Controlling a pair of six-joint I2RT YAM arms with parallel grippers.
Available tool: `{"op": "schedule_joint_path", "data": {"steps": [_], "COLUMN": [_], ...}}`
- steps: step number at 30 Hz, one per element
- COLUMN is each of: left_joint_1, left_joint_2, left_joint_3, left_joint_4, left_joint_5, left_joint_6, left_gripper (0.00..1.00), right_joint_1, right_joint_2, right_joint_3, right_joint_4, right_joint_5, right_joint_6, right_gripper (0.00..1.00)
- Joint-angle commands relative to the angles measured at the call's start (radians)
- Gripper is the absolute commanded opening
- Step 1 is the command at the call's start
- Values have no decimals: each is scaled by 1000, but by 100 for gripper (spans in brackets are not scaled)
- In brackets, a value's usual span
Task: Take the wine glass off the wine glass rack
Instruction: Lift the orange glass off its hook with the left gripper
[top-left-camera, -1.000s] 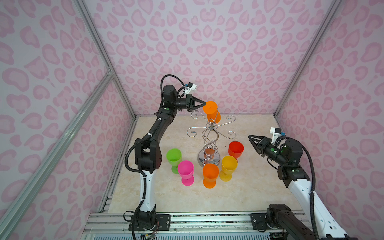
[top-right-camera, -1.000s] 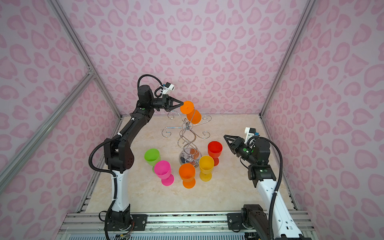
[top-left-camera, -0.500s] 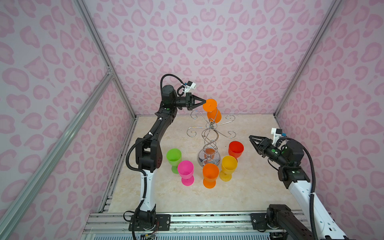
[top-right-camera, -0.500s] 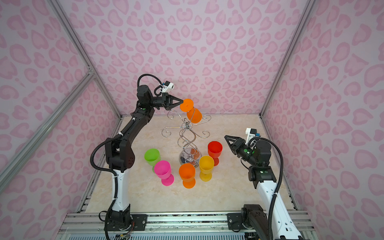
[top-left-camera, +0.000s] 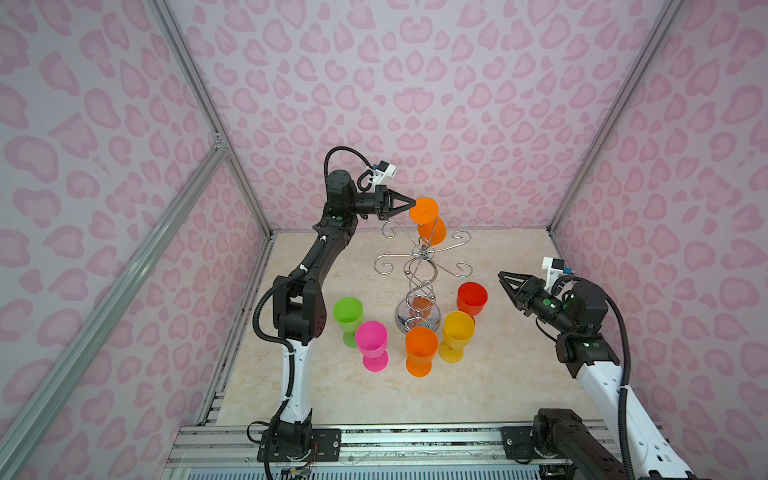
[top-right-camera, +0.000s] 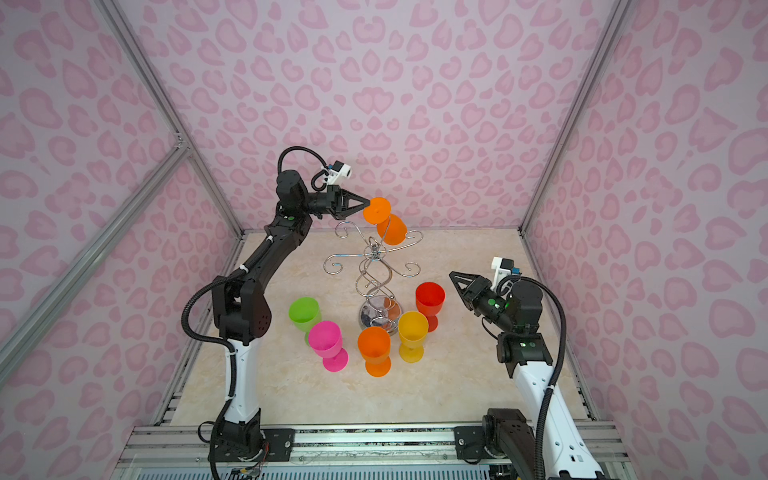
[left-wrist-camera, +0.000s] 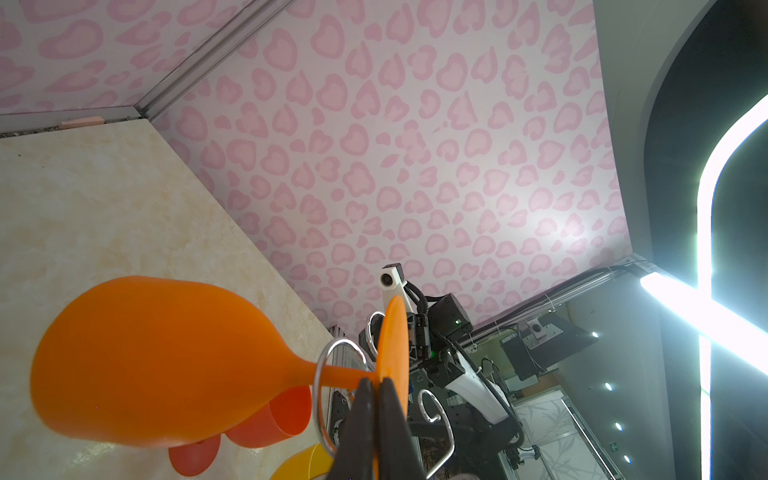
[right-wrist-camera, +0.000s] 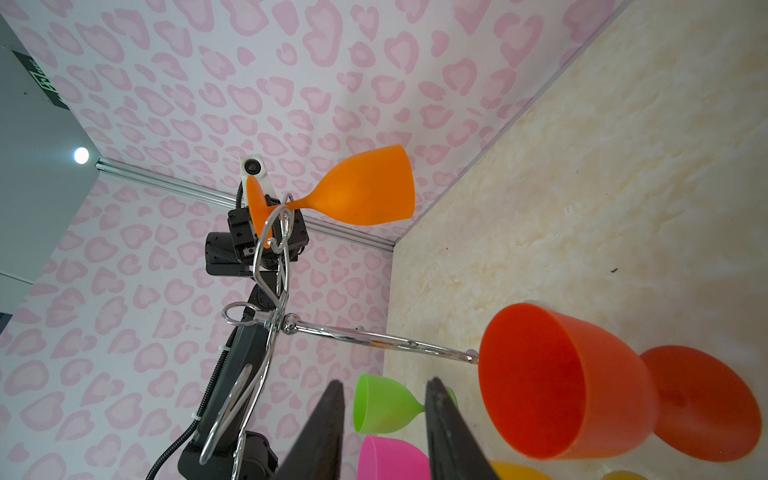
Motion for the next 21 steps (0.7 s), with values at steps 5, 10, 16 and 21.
{"op": "schedule_joint_path", "data": {"steps": [5,10,16,21], "left_joint_1": [-5,-4,-5,-5], "left_joint_2": [-19,-23,-11,-13], "left_joint_3": [2,16,50,53], "left_joint_4": [61,65,65,66], "left_joint_5": [24,39,49,57], "left_joint_6": [25,37,39,39], "left_gripper": [2,2,2,2], "right_joint_1": [-2,-1,-2,-2], "right_joint_2": [1,1,-3,-3], "right_joint_3": [-11,-10,-13,-13], "right_joint_4": [42,42,39,37], "right_joint_5": [-8,-7,-4,-4], "right_joint_6": [3,4,4,5], "right_gripper": [34,34,34,34]}}
